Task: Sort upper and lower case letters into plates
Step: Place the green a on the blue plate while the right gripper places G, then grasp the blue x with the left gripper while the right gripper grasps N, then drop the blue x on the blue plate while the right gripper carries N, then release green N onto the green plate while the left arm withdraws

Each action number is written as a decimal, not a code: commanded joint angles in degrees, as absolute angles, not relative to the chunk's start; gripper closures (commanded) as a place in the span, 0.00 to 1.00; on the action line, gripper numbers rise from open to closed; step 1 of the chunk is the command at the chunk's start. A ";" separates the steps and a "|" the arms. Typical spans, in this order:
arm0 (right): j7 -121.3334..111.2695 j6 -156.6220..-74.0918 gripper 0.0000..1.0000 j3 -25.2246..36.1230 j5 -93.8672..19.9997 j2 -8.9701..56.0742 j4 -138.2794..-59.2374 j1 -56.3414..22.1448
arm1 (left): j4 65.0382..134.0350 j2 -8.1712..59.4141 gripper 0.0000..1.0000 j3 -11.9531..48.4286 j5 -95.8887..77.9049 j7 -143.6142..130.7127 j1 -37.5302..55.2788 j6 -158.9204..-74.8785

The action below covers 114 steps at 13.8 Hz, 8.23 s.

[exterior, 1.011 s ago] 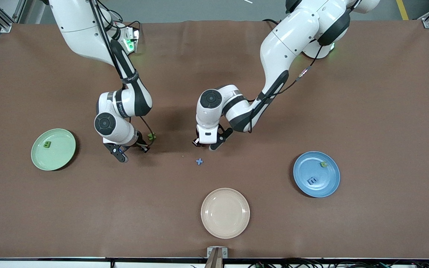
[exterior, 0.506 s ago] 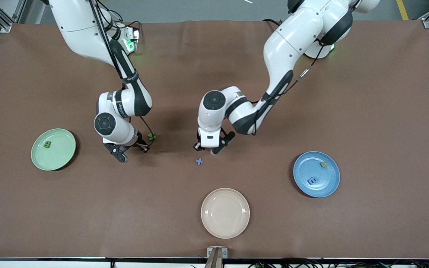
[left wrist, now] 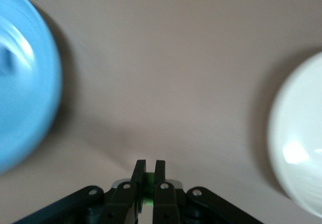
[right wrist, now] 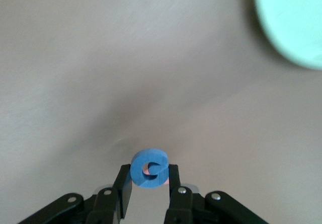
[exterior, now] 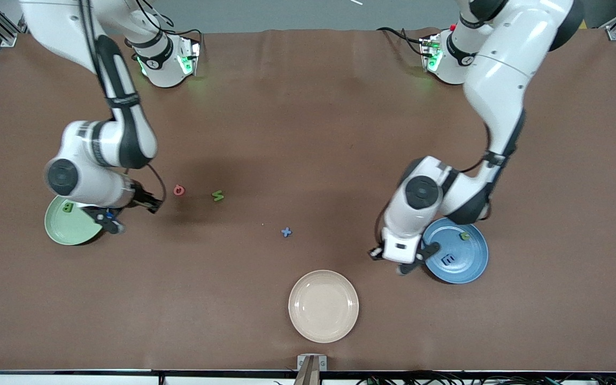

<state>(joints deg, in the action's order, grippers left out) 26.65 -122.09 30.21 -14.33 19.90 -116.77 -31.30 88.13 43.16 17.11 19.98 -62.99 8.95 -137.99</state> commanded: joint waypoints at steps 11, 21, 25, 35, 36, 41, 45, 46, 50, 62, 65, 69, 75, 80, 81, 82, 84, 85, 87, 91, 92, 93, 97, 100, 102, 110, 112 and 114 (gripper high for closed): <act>-16.26 -132.62 0.84 36.12 -14.50 25.48 -120.85 -13.36 | 103.62 35.78 0.00 20.55 22.06 -32.94 -6.16 -140.81; -16.96 -137.64 0.75 30.94 -18.90 29.44 -121.20 -9.84 | 89.67 44.18 0.05 30.24 32.75 -37.00 14.47 -138.43; -15.82 -132.30 0.00 31.29 -18.90 26.30 -120.41 -12.03 | 79.73 55.09 0.05 29.80 39.81 -30.25 20.12 -149.03; 39.85 -126.29 0.00 31.02 -21.25 21.18 -120.50 -36.53 | 74.09 64.42 0.24 25.94 39.29 -19.86 23.19 -167.24; 43.12 -127.08 0.00 31.03 -22.84 21.36 -120.50 -38.91 | 74.09 64.42 0.26 25.06 39.20 -19.86 23.73 -167.52; 54.21 -135.86 0.00 30.94 -29.79 26.18 -120.41 -47.89 | 74.53 64.42 0.43 24.08 39.37 -19.78 24.08 -167.61; 56.69 -138.86 0.00 30.94 -32.08 29.61 -119.88 -50.71 | 74.88 64.16 0.47 23.99 40.16 -19.78 23.82 -167.61; 56.95 -138.95 0.01 30.94 -32.08 29.88 -119.97 -51.32 | 74.97 64.16 0.47 24.08 40.17 -19.78 23.91 -167.61; 58.27 -138.78 0.20 30.85 -32.17 30.41 -120.23 -52.91 | 75.23 64.07 0.55 23.99 40.34 -19.51 24.69 -167.61; 58.54 -138.87 0.38 30.85 -32.26 30.41 -122.34 -55.81 | 83.64 56.01 1.00 26.70 41.84 -18.80 12.96 -166.82; 58.54 -139.04 0.55 30.85 -32.26 30.93 -122.34 -55.81 | 90.08 52.30 1.00 37.48 41.83 -18.55 -2.94 -157.90; 58.45 -140.36 0.70 30.85 -32.26 31.73 -122.34 -55.72 | 93.41 50.81 1.00 47.36 42.62 -17.59 -17.36 -145.83; 56.44 -134.77 0.82 32.77 -31.21 29.28 -121.64 -55.37 | 99.84 45.97 1.00 49.31 42.80 -4.40 -34.43 -134.13; 40.11 -122.09 0.82 47.17 -22.18 22.07 -121.64 -55.72 | 101.60 45.88 0.00 47.81 42.80 -8.86 -37.17 -133.77; 36.51 -121.56 0.82 49.89 -20.67 22.06 -121.73 -55.72 | 101.78 44.66 0.00 47.99 42.80 -11.14 -37.35 -133.42; 31.78 -121.47 0.82 52.53 -20.39 22.15 -121.99 -55.37 | 101.43 43.43 0.00 48.08 42.80 -12.73 -37.35 -131.33; 20.62 -121.73 0.82 56.32 -20.39 22.67 -122.17 -52.93 | 100.81 40.27 0.00 50.70 42.54 -17.20 -37.44 -125.45; 15.87 -122.08 0.82 56.34 -20.39 22.76 -122.08 -49.86 | 100.72 37.12 0.00 51.84 42.54 -20.10 -37.44 -121.42; 6.11 -123.48 0.82 56.08 -20.48 23.64 -121.82 -44.58 | 100.72 31.67 0.00 53.69 41.93 -23.28 -37.44 -117.79; -7.10 -129.53 0.82 51.27 -21.79 27.15 -120.85 -33.35 | 95.30 26.11 0.00 58.26 39.56 -23.38 -37.44 -106.84; -8.51 -131.64 0.82 47.67 -21.80 27.51 -120.76 -29.40 | 91.79 26.10 0.00 59.23 37.72 -23.12 -37.53 -101.91; -9.13 -133.40 0.82 44.42 -21.80 27.60 -120.76 -25.88 | 88.36 26.10 0.00 59.67 35.97 -22.77 -37.44 -96.30; -9.14 -136.05 0.82 35.35 -21.97 29.88 -118.57 -17.42 | 80.52 24.97 0.00 61.44 34.02 -21.80 -37.18 -87.80; -9.14 -137.02 0.82 34.10 -22.85 30.93 -117.86 -16.52 | 78.76 23.30 0.00 60.74 29.29 -21.45 -35.61 -86.23; -9.05 -137.02 0.79 34.10 -23.81 31.29 -117.86 -16.70 | 78.75 16.57 0.00 49.47 21.58 -19.78 -28.18 -85.96; -5.73 -125.35 0.00 34.80 -23.12 24.71 -117.86 -21.78 | 84.71 2.39 0.00 11.35 5.36 -12.40 -0.71 -83.58; -5.45 -122.10 0.00 34.72 -23.12 22.51 -118.30 -24.60 | 88.84 -0.86 0.00 10.20 4.40 -11.52 -0.44 -85.24; -4.93 -120.50 0.00 34.63 -23.12 21.62 -118.74 -28.98 | 89.91 -1.93 0.00 6.78 -1.04 -9.06 -0.70 -85.69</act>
